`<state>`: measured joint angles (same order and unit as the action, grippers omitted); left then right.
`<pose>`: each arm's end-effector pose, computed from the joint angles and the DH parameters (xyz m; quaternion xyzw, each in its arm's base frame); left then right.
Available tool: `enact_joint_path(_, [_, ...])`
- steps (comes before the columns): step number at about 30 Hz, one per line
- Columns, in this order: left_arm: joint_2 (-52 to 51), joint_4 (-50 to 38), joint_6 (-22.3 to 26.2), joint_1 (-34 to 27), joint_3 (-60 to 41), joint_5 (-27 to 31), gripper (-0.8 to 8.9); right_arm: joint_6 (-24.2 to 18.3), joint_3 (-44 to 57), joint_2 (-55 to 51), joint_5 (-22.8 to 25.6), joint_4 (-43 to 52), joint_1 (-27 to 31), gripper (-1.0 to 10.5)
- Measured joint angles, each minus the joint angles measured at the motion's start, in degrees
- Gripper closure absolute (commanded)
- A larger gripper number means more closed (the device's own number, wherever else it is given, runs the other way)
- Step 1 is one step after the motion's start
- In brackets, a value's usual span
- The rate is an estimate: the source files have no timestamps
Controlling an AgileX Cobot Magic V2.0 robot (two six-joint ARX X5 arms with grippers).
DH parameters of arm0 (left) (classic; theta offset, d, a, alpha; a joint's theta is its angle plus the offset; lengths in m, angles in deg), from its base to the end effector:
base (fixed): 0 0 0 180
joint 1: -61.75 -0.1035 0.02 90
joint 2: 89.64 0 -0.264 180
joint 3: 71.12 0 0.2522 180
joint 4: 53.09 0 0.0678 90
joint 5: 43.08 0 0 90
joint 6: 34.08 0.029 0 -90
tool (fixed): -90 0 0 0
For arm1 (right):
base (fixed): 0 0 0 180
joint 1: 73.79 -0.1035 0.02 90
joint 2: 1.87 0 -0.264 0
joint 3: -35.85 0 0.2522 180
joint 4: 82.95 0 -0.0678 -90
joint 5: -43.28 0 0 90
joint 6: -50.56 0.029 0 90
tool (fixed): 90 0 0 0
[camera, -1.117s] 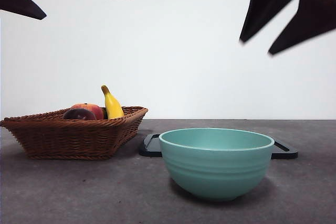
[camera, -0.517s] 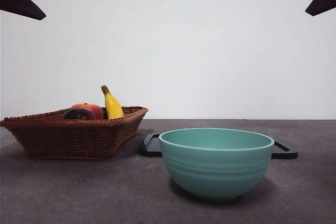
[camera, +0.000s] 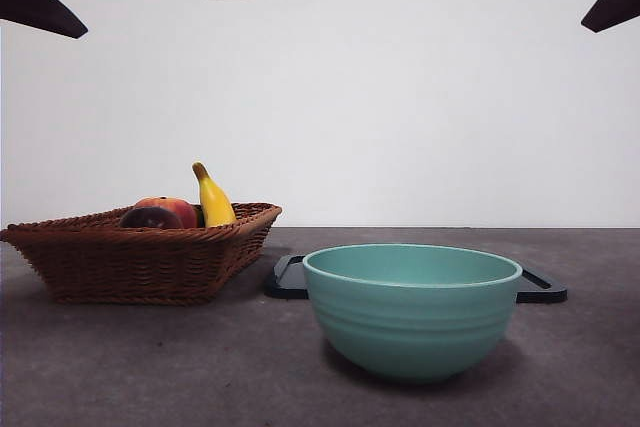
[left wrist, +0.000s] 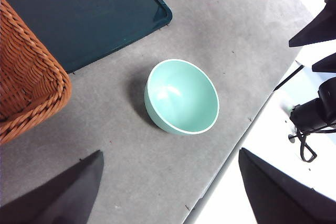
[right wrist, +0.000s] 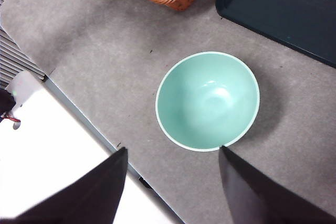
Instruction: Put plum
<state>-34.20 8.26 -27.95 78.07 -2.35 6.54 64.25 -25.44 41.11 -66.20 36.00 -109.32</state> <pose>0.1634 -0.0674 0.3122 -0.0417 0.3742 -0.4544 0.8073 0.1052 0.0870 0.2981 0.0479 0.4095 0.3840 0.8262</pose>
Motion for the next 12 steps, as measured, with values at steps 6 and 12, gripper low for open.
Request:
enact_joint_path(6, [0.0,0.0,0.02,0.0,0.0,-0.02,8.04,0.0,0.0,0.0,0.0,-0.09,0.0,9.4])
enact_joint_path(12, [0.0,0.02,0.0,0.0,-0.02,-0.02,8.04,-0.17,0.0,0.0,0.02,-0.09,0.0,9.4])
